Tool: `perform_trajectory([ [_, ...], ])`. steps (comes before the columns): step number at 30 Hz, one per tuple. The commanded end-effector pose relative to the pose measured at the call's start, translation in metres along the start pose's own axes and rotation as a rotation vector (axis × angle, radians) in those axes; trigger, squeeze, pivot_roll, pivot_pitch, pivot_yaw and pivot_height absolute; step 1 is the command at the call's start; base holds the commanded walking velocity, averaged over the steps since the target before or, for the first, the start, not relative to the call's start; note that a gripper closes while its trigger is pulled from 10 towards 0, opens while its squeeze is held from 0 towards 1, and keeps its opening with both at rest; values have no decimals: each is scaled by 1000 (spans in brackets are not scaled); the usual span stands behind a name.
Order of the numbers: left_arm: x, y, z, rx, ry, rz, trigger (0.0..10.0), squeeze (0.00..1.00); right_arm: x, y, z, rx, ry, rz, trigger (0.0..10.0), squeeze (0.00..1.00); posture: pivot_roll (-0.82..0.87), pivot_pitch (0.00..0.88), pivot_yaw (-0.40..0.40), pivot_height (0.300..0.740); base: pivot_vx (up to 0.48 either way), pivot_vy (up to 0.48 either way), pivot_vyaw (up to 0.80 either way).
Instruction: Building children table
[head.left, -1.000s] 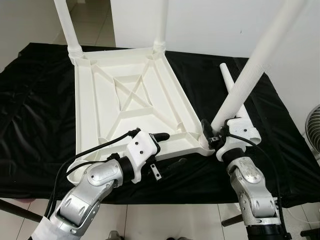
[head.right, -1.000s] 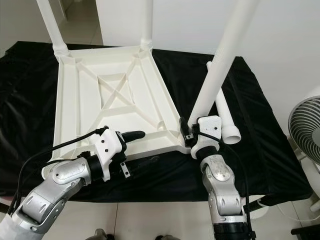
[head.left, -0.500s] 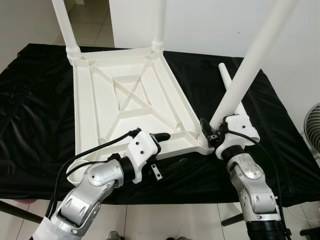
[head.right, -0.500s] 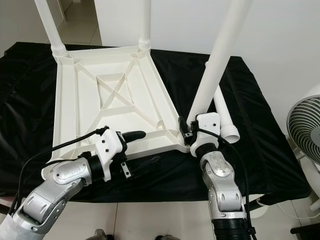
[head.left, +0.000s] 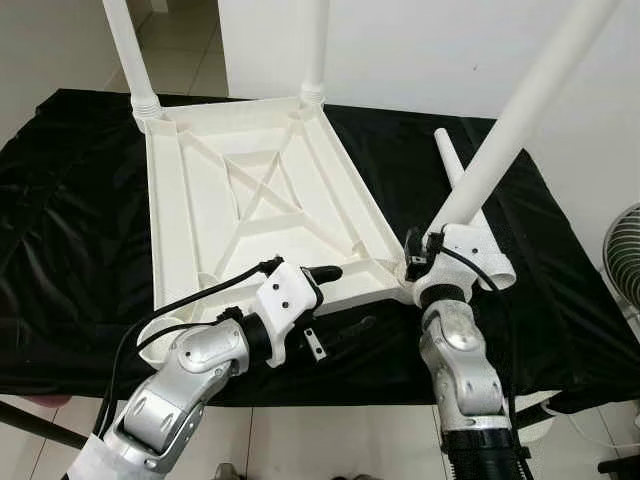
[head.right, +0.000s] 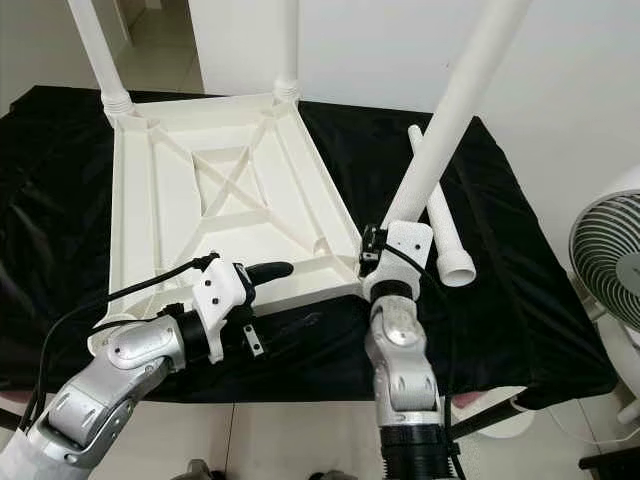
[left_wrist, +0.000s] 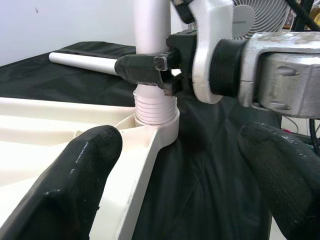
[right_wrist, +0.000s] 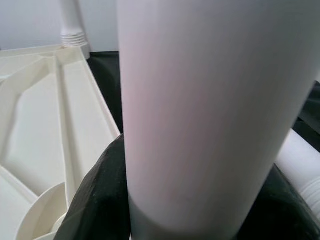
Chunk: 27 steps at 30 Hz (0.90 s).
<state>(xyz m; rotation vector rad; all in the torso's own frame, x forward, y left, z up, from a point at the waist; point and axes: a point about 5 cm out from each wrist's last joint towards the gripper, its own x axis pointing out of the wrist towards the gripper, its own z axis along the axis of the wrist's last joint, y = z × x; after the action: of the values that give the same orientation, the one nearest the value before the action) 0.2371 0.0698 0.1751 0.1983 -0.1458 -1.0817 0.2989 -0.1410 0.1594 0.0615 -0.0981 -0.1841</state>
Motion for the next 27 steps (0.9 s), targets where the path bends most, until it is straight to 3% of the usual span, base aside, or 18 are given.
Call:
perform_trajectory([
  [1,-1,0,-2,10,15,-8,10000,0,-2,-5,-25,-34,126,-47,10000,0,116,92,-40,740,0,0,0],
  [15,0,-1,-2,8,9,0,10000,0,6,-1,-25,-49,116,-208,10000,0,115,94,-50,740,0,0,0],
  [19,1,0,-2,7,8,-1,10000,0,12,-7,-30,-40,130,-345,10000,0,120,93,-46,740,0,0,0],
  [27,0,1,-1,12,9,2,10000,0,15,-4,-31,-43,126,-376,10000,0,128,91,-44,740,0,0,0],
])
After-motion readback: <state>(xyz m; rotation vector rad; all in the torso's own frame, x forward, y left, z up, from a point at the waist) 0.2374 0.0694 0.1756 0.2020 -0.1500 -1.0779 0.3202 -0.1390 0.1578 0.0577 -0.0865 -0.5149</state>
